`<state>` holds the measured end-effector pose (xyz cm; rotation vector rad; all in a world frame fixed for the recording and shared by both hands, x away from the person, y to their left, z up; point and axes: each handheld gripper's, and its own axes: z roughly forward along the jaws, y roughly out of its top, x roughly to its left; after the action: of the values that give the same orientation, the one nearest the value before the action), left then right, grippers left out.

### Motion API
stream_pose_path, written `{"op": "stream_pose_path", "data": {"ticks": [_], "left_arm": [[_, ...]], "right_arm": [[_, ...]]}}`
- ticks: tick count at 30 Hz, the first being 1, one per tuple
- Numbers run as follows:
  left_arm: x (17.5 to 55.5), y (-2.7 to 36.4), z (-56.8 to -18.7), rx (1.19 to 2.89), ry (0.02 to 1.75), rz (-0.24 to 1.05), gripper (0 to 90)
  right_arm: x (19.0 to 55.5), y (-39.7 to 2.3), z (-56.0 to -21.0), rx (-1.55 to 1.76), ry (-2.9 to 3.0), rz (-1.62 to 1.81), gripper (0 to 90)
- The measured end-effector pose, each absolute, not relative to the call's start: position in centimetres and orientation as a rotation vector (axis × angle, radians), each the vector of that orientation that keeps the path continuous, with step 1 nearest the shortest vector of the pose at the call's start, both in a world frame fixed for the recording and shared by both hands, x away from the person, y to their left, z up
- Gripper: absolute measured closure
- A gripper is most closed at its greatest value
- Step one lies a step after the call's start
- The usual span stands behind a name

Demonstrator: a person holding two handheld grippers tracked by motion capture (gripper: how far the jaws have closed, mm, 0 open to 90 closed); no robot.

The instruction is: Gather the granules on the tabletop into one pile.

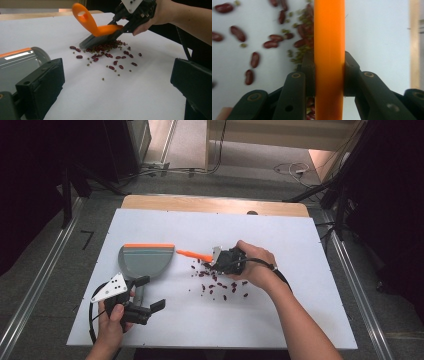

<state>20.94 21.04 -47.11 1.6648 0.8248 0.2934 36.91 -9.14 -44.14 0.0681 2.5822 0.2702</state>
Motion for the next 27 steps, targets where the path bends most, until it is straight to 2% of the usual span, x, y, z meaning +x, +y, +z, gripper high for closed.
{"op": "stream_pose_path", "data": {"ticks": [5,13,27], "left_arm": [[20.9,21.1,-47.1,1.661,0.832,0.294,0.3],[21.0,21.2,-47.3,1.663,0.844,0.286,0.3],[20.7,20.9,-47.1,1.661,0.837,0.298,0.3]], "right_arm": [[38.3,-7.9,-43.5,0.077,2.547,0.314,68.6],[40.1,-4.8,-45.1,0.022,2.519,0.263,68.6],[36.5,-5.6,-45.9,-0.065,2.592,0.248,68.4]]}}
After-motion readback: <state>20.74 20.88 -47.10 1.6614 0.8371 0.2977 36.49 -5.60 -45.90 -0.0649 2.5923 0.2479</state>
